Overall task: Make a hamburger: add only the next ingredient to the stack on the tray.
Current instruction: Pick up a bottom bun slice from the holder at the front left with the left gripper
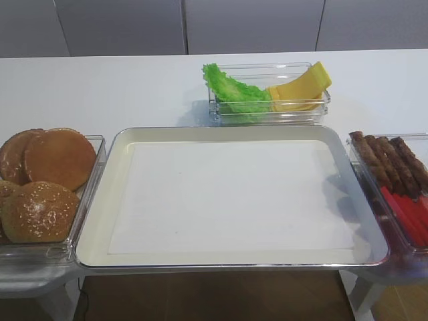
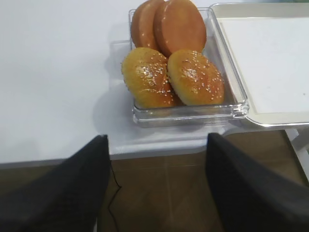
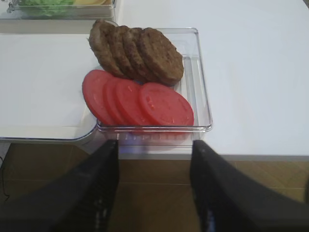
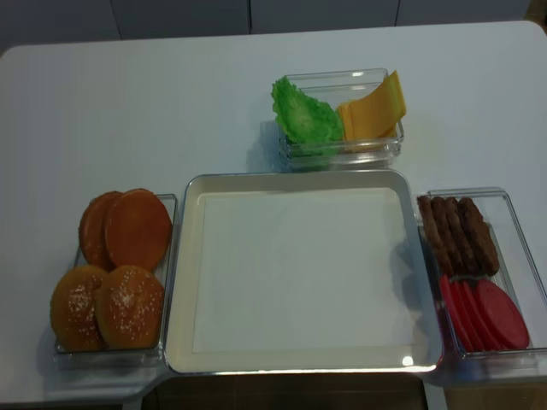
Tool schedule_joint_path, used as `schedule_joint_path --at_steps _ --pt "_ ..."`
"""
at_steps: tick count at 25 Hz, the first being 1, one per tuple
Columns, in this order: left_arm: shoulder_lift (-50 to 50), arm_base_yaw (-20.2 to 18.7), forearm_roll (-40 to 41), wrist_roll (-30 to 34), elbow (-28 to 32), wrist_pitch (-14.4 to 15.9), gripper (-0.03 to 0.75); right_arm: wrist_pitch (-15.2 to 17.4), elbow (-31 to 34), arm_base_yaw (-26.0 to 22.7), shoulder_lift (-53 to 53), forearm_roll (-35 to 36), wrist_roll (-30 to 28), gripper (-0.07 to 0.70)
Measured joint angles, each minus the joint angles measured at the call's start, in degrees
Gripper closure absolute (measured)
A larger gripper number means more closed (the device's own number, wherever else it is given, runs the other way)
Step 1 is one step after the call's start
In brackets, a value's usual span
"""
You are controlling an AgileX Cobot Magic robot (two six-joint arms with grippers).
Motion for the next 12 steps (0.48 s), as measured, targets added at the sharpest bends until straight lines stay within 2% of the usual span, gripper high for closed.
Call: schedule_joint_path --at_steps 8,11,12 --pt "16.04 0.0 -0.47 0.14 -5.49 -7.24 0.263 0.0 0.0 0.0 0.0 0.0 0.0 0.256" --pt "25.13 0.0 0.0 1.1 -10.08 -9.71 0.263 0.0 0.0 0.0 0.0 0.0 0.0 0.257" --pt "25.13 0.0 0.0 1.1 -10.08 -9.71 0.263 0.0 0.0 0.0 0.0 0.0 0.0 0.257"
